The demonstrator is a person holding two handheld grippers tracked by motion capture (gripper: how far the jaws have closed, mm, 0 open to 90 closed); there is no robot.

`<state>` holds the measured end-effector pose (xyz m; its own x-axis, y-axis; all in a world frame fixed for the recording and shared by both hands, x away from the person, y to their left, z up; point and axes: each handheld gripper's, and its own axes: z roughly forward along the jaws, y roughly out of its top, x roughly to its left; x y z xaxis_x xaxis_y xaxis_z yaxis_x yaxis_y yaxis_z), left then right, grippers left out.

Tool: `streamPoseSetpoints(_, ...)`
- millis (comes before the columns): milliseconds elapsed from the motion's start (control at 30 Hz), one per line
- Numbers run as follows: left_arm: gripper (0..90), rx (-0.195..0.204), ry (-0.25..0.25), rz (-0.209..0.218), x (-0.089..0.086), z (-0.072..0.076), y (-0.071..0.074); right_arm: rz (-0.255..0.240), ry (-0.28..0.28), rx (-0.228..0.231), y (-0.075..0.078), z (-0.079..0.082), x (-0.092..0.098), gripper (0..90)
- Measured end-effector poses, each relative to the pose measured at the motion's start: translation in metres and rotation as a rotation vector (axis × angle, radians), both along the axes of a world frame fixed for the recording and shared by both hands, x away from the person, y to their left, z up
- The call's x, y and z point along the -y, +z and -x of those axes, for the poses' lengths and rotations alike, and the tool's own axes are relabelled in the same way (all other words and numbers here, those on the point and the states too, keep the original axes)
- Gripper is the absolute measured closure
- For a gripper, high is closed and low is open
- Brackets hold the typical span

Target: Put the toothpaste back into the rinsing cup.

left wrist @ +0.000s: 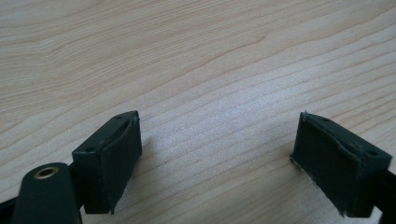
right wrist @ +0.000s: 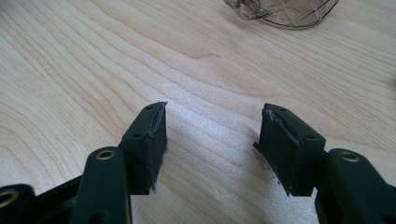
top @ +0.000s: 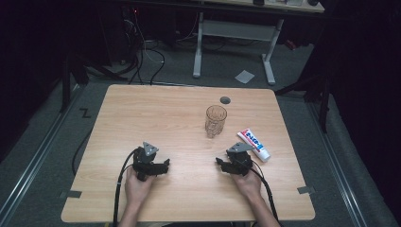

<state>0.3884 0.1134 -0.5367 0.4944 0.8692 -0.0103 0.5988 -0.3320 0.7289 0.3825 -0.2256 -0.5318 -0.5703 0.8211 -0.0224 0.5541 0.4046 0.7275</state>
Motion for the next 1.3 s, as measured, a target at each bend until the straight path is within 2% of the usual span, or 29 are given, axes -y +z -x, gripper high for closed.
streamPoseSetpoints(467,15.3,-0.001,0.005,-0.001,0.001,0.0,0.0,0.0,0.003,-0.003,0.0,0.0,0.0,38.4)
streamPoseSetpoints(700,15.4,-0.001,0.006,-0.001,0.001,0.0,0.0,0.003,-0.026,-0.014,0.0,0.001,-0.002,31.1)
streamPoseSetpoints(933,15.4,-0.001,0.007,-0.001,0.001,0.0,0.0,0.019,-0.042,-0.042,0.003,0.003,-0.004,32.2)
streamPoseSetpoints(1100,15.4,-0.001,0.008,-0.001,0.001,0.0,0.0,0.032,-0.043,-0.045,0.005,0.005,-0.005,35.3)
streamPoseSetpoints(1133,15.4,-0.002,0.007,-0.001,0.001,0.0,0.0,0.02,-0.038,-0.019,0.006,0.009,-0.003,38.7)
streamPoseSetpoints(1300,15.3,-0.002,0.009,-0.001,0.001,0.0,0.0,0.011,-0.028,-0.006,0.011,0.015,0.003,39.7)
